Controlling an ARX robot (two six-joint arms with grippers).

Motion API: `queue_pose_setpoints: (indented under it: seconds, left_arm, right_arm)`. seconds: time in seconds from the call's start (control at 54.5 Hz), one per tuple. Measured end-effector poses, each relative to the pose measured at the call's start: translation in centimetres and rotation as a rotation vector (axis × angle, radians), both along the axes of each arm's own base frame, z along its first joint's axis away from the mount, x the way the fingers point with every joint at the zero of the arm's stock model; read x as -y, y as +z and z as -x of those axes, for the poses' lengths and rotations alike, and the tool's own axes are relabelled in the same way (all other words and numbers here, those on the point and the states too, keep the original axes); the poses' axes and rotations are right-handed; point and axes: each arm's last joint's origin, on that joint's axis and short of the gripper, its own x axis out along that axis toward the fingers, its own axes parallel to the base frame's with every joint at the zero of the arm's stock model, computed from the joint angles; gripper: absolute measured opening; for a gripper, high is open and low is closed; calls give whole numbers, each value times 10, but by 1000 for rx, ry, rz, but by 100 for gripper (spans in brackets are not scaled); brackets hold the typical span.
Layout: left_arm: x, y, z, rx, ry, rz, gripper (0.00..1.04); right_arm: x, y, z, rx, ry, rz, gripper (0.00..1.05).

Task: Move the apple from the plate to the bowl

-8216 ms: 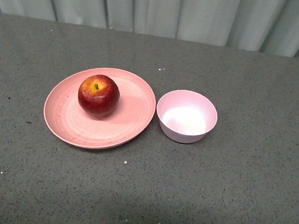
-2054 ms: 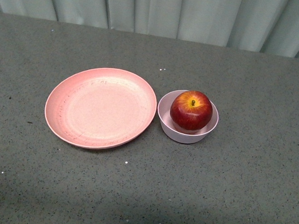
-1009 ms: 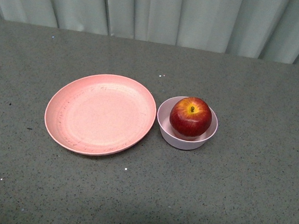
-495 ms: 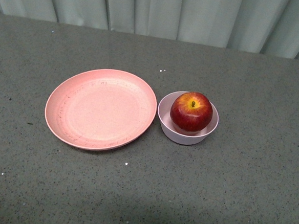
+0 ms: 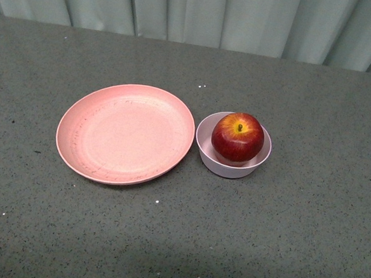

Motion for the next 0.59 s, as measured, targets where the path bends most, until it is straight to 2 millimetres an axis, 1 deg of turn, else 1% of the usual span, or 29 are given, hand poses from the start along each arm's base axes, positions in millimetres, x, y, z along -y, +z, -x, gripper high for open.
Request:
queue_pose_setpoints:
  seconds: [0.587]
  left_arm:
    - [0,0,0,0,0,0,98]
  right_arm:
    - [0,0,0,0,0,0,95]
